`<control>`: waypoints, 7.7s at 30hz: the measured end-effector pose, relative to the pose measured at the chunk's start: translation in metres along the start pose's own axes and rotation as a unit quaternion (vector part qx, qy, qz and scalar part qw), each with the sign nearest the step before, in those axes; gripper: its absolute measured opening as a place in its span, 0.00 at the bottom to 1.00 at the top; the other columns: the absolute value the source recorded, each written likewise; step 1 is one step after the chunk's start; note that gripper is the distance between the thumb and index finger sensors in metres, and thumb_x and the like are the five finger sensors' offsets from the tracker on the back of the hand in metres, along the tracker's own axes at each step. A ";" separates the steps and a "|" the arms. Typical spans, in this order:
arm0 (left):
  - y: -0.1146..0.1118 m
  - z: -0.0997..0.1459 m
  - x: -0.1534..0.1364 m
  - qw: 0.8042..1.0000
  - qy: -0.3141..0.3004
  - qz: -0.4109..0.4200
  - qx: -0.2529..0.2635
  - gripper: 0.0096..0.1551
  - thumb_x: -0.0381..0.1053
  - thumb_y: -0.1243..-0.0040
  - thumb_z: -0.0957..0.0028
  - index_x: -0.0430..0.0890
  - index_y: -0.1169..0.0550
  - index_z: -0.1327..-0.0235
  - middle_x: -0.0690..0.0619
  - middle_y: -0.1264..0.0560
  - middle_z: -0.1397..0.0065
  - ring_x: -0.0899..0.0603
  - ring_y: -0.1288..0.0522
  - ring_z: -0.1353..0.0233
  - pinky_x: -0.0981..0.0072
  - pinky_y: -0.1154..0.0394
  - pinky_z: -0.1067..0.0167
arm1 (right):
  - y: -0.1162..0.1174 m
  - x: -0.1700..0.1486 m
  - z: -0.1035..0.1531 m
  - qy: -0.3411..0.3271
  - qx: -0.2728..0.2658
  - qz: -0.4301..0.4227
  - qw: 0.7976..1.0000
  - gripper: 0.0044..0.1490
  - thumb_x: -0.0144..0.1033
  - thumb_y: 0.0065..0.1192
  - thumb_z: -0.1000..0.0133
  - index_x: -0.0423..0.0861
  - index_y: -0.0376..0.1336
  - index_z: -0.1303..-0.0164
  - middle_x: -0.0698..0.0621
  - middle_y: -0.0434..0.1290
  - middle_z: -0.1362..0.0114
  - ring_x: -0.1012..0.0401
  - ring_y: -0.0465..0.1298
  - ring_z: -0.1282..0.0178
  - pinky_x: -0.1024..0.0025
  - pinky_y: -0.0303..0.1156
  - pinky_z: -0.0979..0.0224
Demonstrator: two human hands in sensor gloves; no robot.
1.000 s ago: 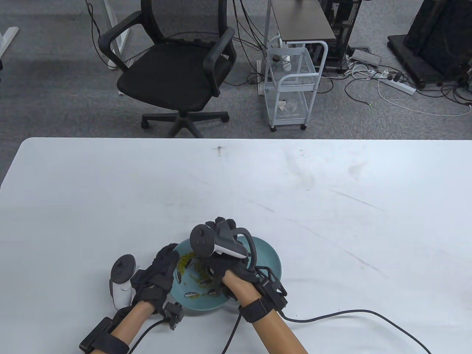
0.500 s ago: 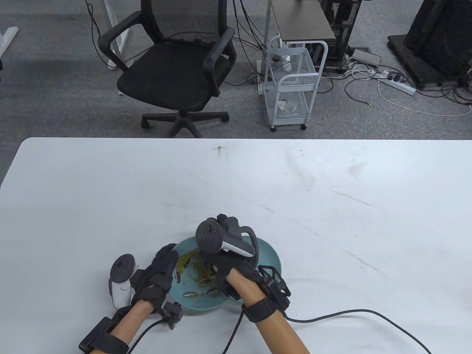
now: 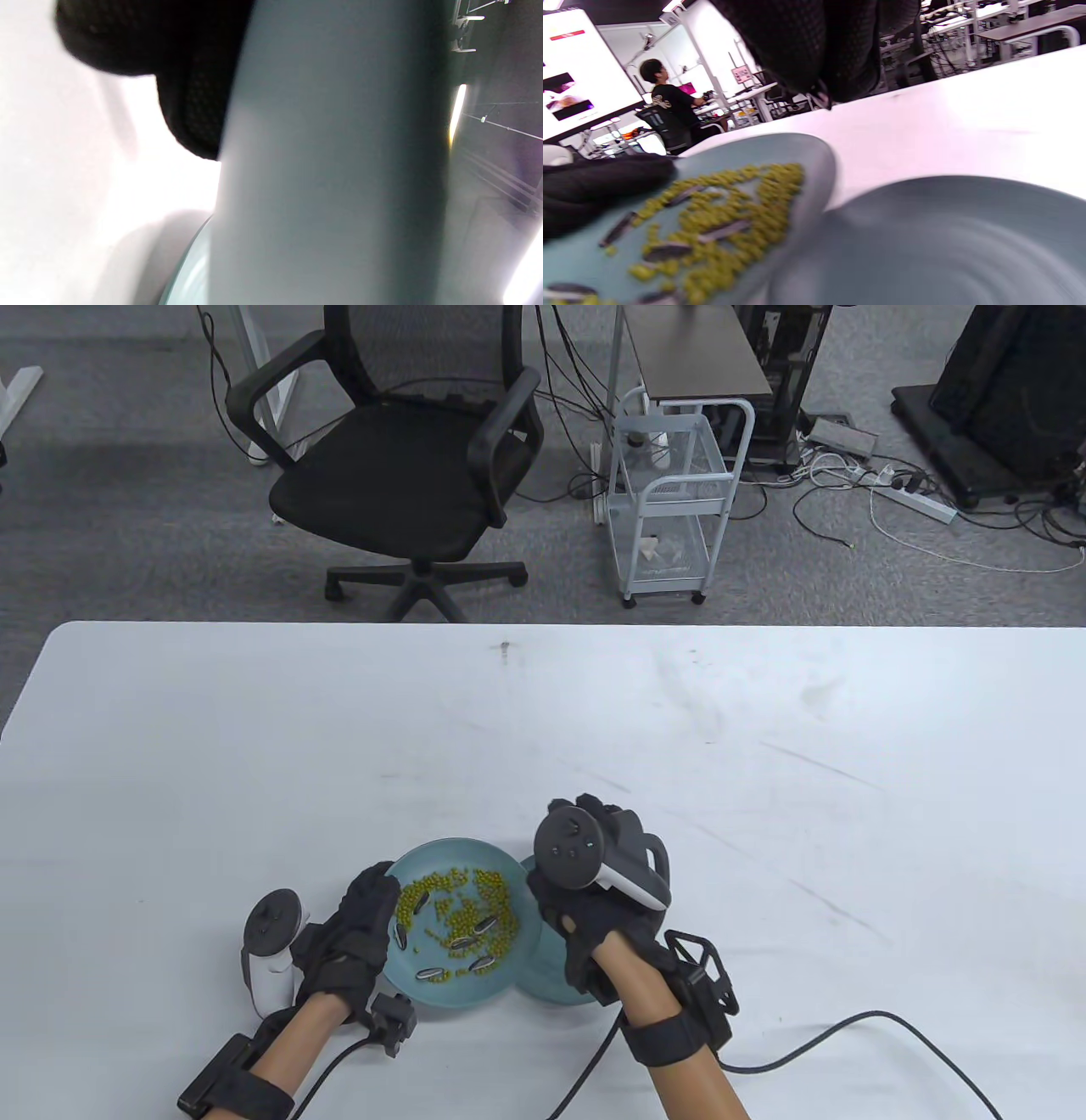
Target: Pick sunflower seeds with hand pinch into plate
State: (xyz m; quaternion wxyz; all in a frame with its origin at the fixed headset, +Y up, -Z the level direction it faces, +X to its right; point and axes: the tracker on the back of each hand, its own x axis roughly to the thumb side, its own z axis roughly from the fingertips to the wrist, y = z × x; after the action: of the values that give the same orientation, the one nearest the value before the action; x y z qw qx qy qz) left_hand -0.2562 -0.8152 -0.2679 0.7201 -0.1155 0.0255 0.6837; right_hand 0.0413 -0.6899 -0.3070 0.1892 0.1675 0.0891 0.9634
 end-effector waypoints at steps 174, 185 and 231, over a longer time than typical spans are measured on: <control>0.000 0.000 -0.003 1.000 -0.003 0.012 0.004 0.27 0.56 0.54 0.32 0.44 0.39 0.26 0.39 0.22 0.44 0.42 0.14 0.62 0.54 0.20 0.64 | 0.026 0.082 0.002 -0.231 0.048 -0.009 0.972 0.20 0.27 0.73 0.44 0.25 0.75 0.52 0.25 0.48 0.19 0.26 0.40 0.22 0.24 0.35 0.29; 0.003 0.000 -0.002 1.000 -0.009 0.006 0.010 0.27 0.56 0.55 0.31 0.44 0.40 0.26 0.40 0.22 0.44 0.42 0.14 0.62 0.55 0.20 0.63 | 0.014 -0.032 0.035 -0.078 -0.017 -0.057 0.995 0.20 0.26 0.73 0.44 0.25 0.75 0.52 0.24 0.48 0.19 0.25 0.40 0.23 0.23 0.34 0.30; 0.003 0.000 -0.002 1.000 -0.011 0.011 0.007 0.27 0.57 0.55 0.31 0.45 0.40 0.26 0.40 0.22 0.44 0.42 0.14 0.62 0.55 0.20 0.63 | 0.049 -0.047 0.025 -0.003 0.090 0.004 0.996 0.21 0.27 0.72 0.43 0.26 0.74 0.50 0.24 0.46 0.19 0.25 0.38 0.23 0.24 0.33 0.30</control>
State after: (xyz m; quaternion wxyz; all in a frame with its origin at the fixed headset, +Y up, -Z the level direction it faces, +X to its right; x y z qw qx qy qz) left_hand -0.2597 -0.8174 -0.2681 0.7132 -0.1024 0.0235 0.6930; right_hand 0.0750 -0.7503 -0.2860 0.1696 0.1873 0.1736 0.9518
